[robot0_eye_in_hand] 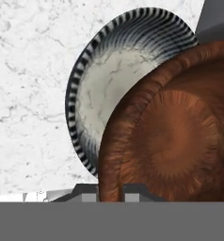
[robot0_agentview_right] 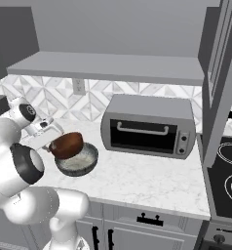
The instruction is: Pick up the bowls on the counter and stack them on top of one another in the open cabinet. Place the smaller bowl on top of the larger bowl.
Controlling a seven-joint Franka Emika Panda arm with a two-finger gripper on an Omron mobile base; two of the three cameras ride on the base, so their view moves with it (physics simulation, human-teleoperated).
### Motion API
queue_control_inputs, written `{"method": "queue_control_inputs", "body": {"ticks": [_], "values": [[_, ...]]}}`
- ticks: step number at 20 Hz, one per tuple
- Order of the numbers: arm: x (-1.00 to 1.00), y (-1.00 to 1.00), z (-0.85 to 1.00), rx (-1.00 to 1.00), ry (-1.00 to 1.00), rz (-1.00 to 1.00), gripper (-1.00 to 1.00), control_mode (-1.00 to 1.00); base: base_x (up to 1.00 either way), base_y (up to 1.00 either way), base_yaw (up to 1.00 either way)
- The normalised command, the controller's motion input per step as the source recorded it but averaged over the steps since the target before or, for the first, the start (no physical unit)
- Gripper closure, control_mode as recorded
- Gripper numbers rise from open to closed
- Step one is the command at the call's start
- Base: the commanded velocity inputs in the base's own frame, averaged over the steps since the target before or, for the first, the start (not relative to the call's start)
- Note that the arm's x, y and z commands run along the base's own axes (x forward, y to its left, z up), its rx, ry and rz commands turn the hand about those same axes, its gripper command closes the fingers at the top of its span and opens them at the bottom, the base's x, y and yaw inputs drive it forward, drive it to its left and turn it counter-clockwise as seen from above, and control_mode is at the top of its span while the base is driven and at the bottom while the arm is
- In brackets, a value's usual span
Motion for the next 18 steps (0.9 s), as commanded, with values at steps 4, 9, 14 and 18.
{"method": "queue_control_inputs", "body": {"ticks": [4,9,14,18], "values": [[0.20,-0.02,-0.24,0.00,0.03,0.00,1.00,-1.00,0.00,0.00,0.00],[0.07,-0.19,-0.23,0.02,0.00,0.00,1.00,-1.00,0.00,0.00,0.00],[0.06,-0.23,-0.34,0.10,0.00,0.00,1.00,-1.00,0.00,0.00,0.00],[0.17,-0.21,-0.24,0.10,0.00,0.00,-1.00,-1.00,0.00,0.00,0.00]]}}
